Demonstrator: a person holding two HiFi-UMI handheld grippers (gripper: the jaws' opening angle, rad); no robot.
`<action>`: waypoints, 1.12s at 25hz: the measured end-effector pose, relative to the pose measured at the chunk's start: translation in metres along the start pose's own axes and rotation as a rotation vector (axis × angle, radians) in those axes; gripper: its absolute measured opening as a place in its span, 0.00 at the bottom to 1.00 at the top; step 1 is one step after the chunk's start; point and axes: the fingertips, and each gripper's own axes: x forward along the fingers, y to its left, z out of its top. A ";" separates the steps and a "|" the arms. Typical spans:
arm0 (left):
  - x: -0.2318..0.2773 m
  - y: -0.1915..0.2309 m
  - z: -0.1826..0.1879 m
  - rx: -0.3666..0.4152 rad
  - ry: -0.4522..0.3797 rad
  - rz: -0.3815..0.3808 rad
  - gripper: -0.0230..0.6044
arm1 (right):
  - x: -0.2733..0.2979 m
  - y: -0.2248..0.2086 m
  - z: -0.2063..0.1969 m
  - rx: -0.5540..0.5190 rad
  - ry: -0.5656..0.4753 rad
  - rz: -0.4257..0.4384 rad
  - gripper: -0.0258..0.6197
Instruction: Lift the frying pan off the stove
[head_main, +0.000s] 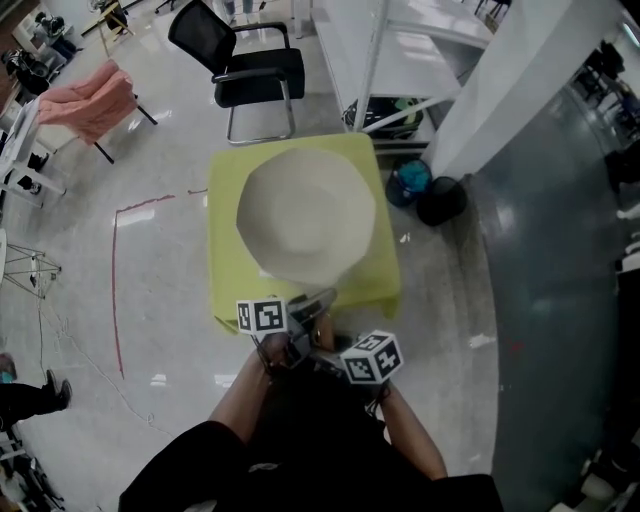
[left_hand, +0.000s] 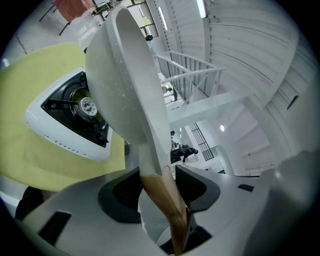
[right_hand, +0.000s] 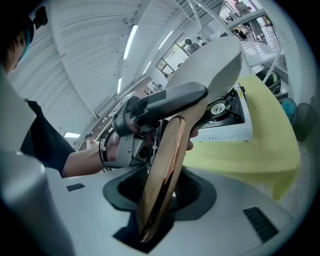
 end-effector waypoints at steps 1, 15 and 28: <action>-0.003 -0.004 -0.004 0.007 -0.001 -0.001 0.41 | -0.002 0.005 -0.004 -0.004 -0.003 0.000 0.29; -0.020 -0.051 -0.035 0.088 0.002 -0.007 0.41 | -0.029 0.045 -0.026 -0.063 -0.049 -0.009 0.30; -0.022 -0.060 -0.031 0.101 -0.006 -0.023 0.42 | -0.035 0.050 -0.021 -0.125 -0.047 -0.018 0.31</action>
